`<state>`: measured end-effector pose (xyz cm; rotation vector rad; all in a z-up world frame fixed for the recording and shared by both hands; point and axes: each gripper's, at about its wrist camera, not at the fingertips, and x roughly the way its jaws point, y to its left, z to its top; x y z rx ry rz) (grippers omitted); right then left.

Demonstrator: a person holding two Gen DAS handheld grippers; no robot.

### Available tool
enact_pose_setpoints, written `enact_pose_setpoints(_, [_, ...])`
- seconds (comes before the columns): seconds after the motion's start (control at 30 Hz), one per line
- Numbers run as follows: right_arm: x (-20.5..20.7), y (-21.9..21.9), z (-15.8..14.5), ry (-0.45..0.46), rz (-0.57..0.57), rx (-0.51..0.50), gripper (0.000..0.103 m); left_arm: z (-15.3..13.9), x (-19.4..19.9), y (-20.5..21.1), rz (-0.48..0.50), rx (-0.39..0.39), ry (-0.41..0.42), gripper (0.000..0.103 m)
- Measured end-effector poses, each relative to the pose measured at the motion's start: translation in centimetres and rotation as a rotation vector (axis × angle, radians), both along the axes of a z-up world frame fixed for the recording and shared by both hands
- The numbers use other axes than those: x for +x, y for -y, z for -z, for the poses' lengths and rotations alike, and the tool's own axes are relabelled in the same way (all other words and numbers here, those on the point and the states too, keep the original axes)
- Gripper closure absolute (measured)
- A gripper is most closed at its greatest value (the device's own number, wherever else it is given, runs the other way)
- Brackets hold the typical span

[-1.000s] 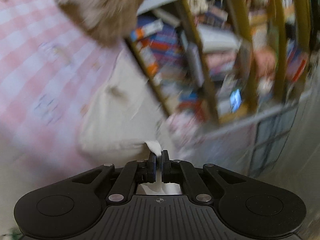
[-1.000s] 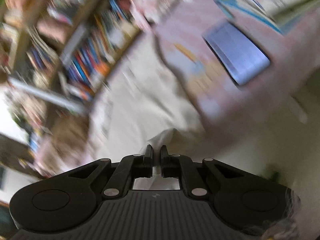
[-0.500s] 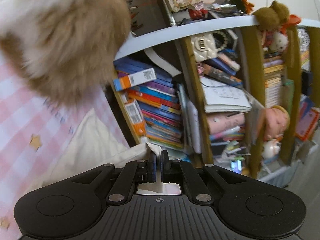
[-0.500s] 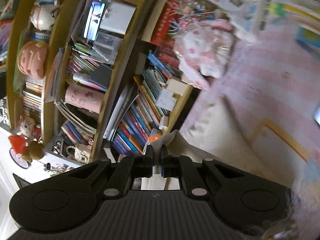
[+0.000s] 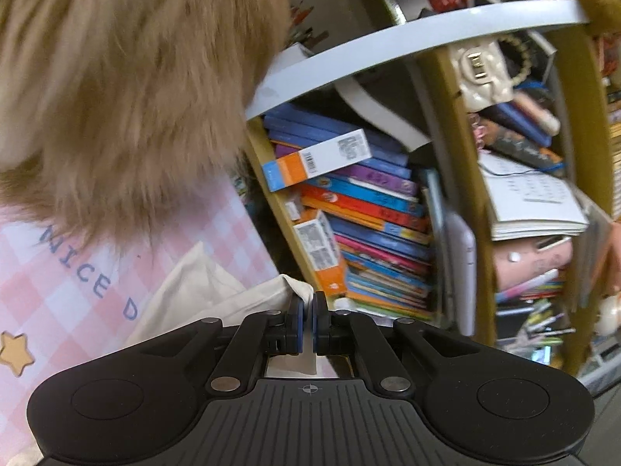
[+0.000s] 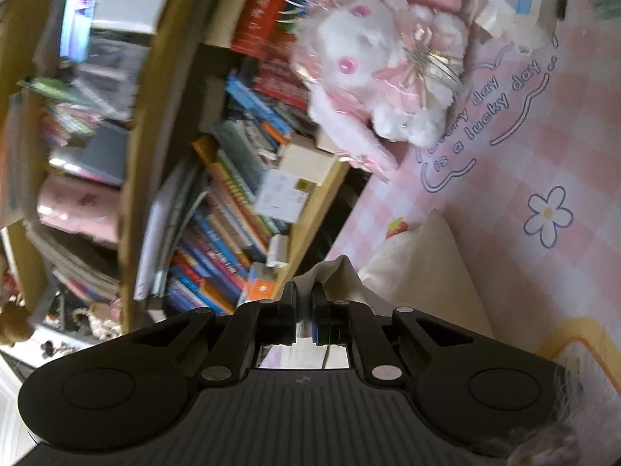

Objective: Fold clothes
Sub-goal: 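Lift the hem with both grippers and fold it over toward the collar, then open both grippers and release the hem onto the collar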

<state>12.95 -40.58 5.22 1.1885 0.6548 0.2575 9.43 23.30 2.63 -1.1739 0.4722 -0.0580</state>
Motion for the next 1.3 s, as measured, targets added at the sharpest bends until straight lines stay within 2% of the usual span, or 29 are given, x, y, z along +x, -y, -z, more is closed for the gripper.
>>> enact_pose_setpoints(0.17, [2.4,0.0,2.1,-0.052,0.001,-0.02,0.097,1.3,2.8,0.6,-0.011,0.036,-0.057,0.1])
enact_pose_setpoints(0.37, [4.8,-0.4,4.7,-0.117,-0.013,-0.076,0.097,3.7,6.1,1.2,-0.006,0.131,-0.195,0.1])
enact_pose_setpoints(0.6, [7.6,-0.7,7.7,-0.192,-0.029,-0.142,0.097,5.5,6.9,1.7,-0.009,0.195,-0.272,0.098])
enact_pose_setpoints(0.7, [7.8,-1.0,8.2,-0.194,-0.035,-0.166,0.097,5.3,6.8,2.0,-0.007,0.244,-0.291,0.091])
enact_pose_setpoints(0.77, [7.8,-1.1,7.9,-0.189,-0.041,-0.188,0.094,4.8,6.8,2.3,0.005,0.284,-0.3,0.081])
enact_pose_setpoints(0.8, [7.8,-1.2,7.7,-0.185,-0.044,-0.2,0.093,4.4,6.8,2.6,0.017,0.311,-0.302,0.071])
enact_pose_setpoints(0.83, [7.8,-1.4,7.5,-0.179,-0.046,-0.211,0.086,3.9,6.7,2.9,0.032,0.346,-0.302,0.064])
enact_pose_setpoints(0.87, [7.6,-1.6,7.0,-0.167,-0.046,-0.226,0.07,3.4,6.6,3.3,0.051,0.386,-0.296,0.055])
enact_pose_setpoints(0.97, [6.8,-2.3,5.3,-0.116,-0.035,-0.298,0.044,1.4,6.0,4.9,0.136,0.548,-0.271,0.052])
enact_pose_setpoints(1.17, [3.7,-5.4,2.0,-0.022,-0.037,-0.604,0.024,-1.4,3.8,10.1,0.279,0.863,-0.198,0.051])
enact_pose_setpoints(1.3, [1.6,-10.0,1.5,0.077,-0.104,-0.875,0.021,-0.8,2.7,14.7,0.389,0.967,-0.159,0.051])
